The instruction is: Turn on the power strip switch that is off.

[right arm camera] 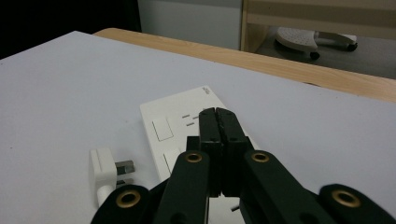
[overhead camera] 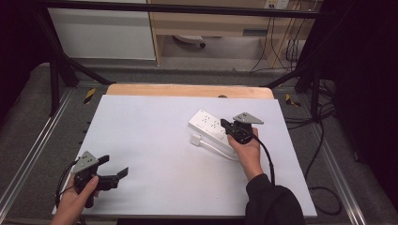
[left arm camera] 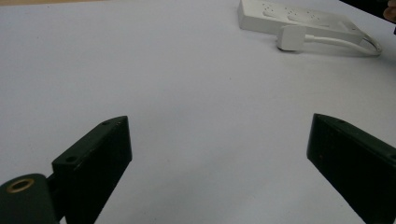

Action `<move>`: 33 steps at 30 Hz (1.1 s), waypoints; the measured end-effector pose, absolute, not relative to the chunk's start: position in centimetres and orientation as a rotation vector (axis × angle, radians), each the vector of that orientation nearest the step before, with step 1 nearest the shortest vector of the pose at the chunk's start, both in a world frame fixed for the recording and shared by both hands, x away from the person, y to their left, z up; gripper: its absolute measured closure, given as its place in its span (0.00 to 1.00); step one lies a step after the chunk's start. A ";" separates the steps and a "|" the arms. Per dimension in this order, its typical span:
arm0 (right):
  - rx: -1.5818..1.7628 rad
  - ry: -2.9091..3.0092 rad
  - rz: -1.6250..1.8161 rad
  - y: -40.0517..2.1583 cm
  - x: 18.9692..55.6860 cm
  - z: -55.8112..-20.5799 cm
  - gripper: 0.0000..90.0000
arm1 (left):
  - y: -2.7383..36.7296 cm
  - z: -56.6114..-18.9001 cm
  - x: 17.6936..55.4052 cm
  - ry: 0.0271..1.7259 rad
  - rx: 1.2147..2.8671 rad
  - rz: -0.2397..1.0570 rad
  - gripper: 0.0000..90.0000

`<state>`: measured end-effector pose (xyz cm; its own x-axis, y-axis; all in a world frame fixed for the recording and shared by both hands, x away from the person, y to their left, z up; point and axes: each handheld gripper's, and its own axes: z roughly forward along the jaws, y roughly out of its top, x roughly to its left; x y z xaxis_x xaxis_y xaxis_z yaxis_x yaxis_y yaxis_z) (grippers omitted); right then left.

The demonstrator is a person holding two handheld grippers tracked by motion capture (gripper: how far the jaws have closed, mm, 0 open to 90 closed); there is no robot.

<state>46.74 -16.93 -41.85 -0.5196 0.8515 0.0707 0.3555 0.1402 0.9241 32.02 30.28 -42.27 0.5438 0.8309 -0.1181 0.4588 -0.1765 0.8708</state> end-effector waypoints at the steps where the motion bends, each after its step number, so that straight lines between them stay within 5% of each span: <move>1: 1.152 1.948 1.361 -17.0 46.7 -41.9 1.00 | 30.3 -42.3 32.0 1.066 1.815 0.483 0.08; 33: 1.215 2.021 1.278 -16.9 46.3 -43.9 1.00 | 30.3 -42.1 31.9 1.055 1.818 0.489 0.08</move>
